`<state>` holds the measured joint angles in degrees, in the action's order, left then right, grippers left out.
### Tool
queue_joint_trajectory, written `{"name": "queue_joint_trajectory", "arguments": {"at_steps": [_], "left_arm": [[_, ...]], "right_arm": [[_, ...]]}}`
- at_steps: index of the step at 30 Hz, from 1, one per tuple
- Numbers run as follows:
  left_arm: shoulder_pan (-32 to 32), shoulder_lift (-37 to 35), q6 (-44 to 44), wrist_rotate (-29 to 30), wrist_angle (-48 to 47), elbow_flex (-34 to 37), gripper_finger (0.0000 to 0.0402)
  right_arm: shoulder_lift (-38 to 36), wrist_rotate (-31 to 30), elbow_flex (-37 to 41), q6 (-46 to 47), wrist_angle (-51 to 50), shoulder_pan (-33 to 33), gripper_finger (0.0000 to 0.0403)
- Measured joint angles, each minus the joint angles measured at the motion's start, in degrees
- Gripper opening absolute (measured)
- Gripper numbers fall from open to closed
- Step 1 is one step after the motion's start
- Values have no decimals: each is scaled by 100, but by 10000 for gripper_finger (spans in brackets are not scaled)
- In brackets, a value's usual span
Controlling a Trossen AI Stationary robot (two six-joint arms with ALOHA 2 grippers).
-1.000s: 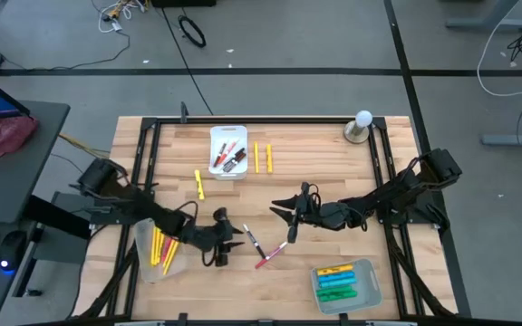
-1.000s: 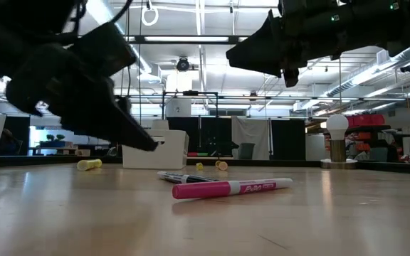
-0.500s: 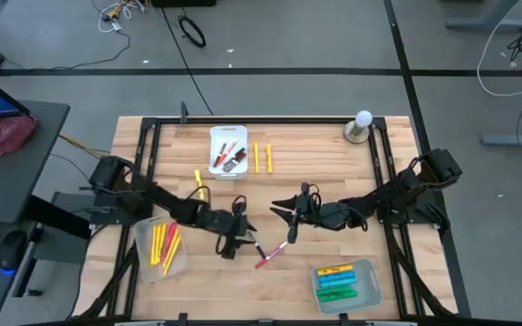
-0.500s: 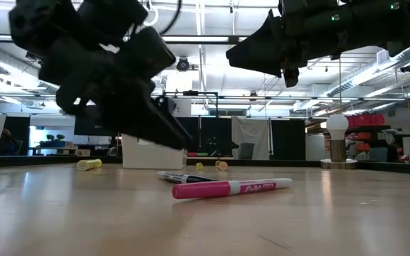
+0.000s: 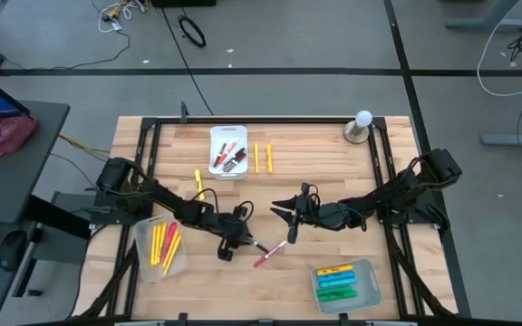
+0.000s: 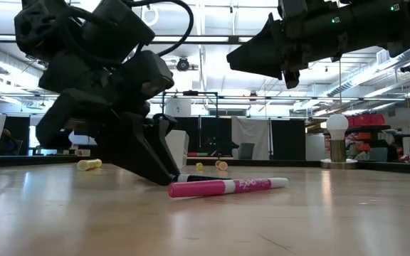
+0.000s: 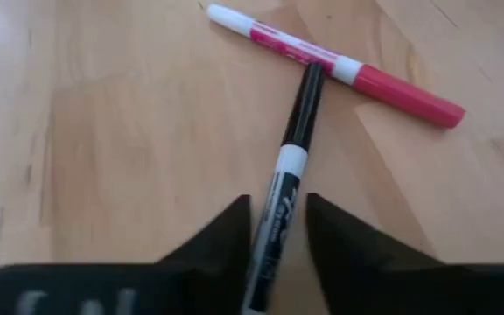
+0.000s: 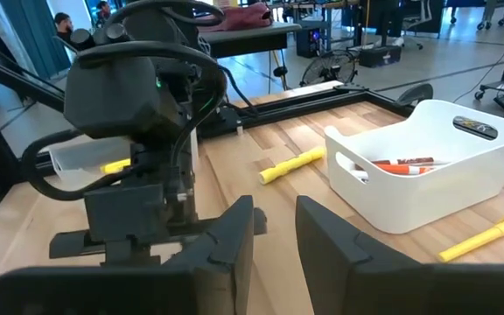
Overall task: Pick & Place Markers
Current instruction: Put the black marker pen into the white bin
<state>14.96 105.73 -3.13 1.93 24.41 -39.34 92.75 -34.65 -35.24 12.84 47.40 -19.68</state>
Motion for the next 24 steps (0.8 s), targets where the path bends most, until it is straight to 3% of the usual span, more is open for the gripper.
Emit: {"name": "queue_joint_trajectory", "arguments": {"at_steps": [4, 13, 19, 24], "left_arm": [[11, -4, 103, -11, -60, 3, 39], [365, -543, 509, 651, -583, 65, 34], [626, -1901, 1368, 1965, -2073, 51, 34], [258, -3169, 2565, 3151, -2989, 48, 37]], "right_arm": [[0, 2, 0, -1, 0, 0, 89], [0, 0, 0, -1, -5, 0, 89], [0, 1, 0, -2, 0, 38, 89], [0, 0, 0, -2, 0, 122, 89]]}}
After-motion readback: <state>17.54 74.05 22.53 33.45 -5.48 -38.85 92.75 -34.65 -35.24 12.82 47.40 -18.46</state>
